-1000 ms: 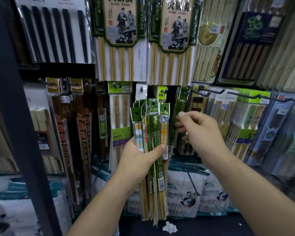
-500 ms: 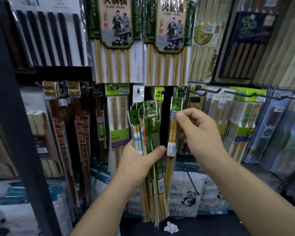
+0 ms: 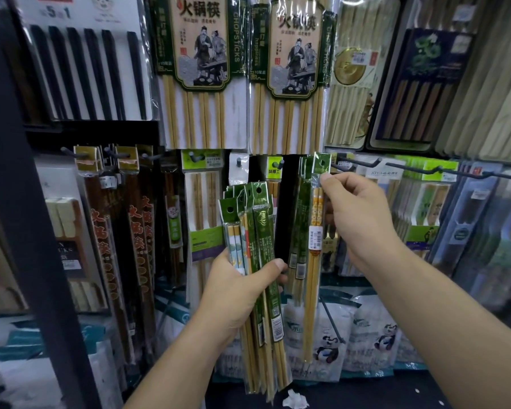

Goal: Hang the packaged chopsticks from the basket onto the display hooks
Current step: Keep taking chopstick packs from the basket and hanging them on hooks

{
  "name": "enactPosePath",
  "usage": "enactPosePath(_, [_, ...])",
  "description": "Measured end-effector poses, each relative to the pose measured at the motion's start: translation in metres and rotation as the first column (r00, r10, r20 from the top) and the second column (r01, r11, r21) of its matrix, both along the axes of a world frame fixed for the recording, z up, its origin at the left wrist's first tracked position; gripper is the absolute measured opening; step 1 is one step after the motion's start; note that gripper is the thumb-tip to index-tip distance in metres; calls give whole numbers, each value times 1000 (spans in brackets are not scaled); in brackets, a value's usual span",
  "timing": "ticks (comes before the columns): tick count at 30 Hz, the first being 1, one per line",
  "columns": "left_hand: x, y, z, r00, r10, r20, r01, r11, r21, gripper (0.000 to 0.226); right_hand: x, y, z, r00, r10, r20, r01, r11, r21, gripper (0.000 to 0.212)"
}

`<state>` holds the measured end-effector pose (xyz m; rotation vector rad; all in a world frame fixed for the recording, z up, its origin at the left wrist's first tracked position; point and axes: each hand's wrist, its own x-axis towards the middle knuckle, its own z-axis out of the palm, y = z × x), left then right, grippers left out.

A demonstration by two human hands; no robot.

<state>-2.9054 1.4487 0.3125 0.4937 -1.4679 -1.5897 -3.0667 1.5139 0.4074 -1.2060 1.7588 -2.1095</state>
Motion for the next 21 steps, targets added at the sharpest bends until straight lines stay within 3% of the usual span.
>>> enactPosePath(10, [0, -3, -2, 999, 18, 26, -17, 1000, -14, 32, -3, -5, -5, 1000, 10, 0, -10, 1000, 13, 28])
enactPosePath(21, [0, 0, -1, 1000, 27, 13, -26, 999, -26, 27, -13, -25, -13, 990, -104, -90, 109, 993, 50, 30])
